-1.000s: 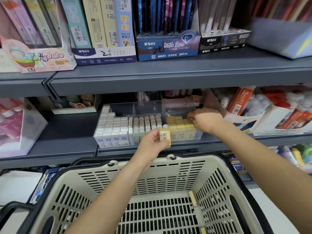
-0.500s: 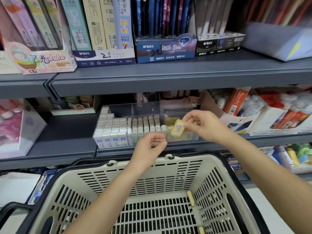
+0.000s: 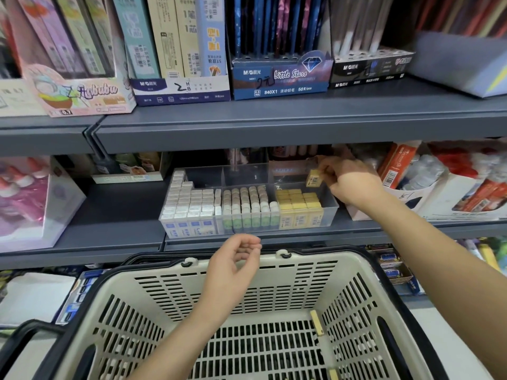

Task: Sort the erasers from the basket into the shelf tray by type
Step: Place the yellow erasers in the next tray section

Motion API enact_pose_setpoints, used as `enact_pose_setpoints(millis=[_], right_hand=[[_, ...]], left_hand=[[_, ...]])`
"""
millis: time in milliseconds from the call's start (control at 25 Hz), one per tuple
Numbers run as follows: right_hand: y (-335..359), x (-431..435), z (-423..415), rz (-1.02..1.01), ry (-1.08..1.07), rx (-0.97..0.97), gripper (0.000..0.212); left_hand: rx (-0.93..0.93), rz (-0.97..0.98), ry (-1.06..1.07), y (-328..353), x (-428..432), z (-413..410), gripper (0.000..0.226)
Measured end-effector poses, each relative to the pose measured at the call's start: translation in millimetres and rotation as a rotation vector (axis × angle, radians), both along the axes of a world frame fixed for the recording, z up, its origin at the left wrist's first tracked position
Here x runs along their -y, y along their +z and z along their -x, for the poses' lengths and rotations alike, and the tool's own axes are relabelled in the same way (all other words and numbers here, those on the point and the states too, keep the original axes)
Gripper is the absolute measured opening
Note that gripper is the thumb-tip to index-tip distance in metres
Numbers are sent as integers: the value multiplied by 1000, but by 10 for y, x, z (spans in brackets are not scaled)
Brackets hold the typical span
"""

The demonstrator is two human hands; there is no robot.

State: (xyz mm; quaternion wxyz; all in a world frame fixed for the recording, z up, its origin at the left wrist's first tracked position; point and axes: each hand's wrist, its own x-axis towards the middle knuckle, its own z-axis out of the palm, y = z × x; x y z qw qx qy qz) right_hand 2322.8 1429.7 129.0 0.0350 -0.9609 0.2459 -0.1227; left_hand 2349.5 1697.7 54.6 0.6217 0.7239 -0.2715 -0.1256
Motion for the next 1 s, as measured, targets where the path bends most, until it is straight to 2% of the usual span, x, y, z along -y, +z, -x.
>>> enact_pose_setpoints(millis=[240,440,640,760,800,880,1000], right_hand=[[-96,-50,10,167,18,-49,13],[-278,-67,-108,95,9,-111,24],[-305,-17,-157,184,78,-259,22],[-223,-80,-96,138,69,-288,28],[-196,-132,-44,103,52,-257,29],[-187,-314,114,16,50,-62,28],[-292,-801,509,-232,226,275,20]], left_hand=[[-25,-26,-29,13,-8,-9,23],[-17,-26,-30,11,-34,1,22],[-16,-16,-20,19,-41,26,21],[-52,-43,-58,-16,-167,102,18],[-50,-82,-85,-44,-241,123,18],[-42,-208,-147,-108,-426,128,18],[-54,-552,-321,-195,-756,74,16]])
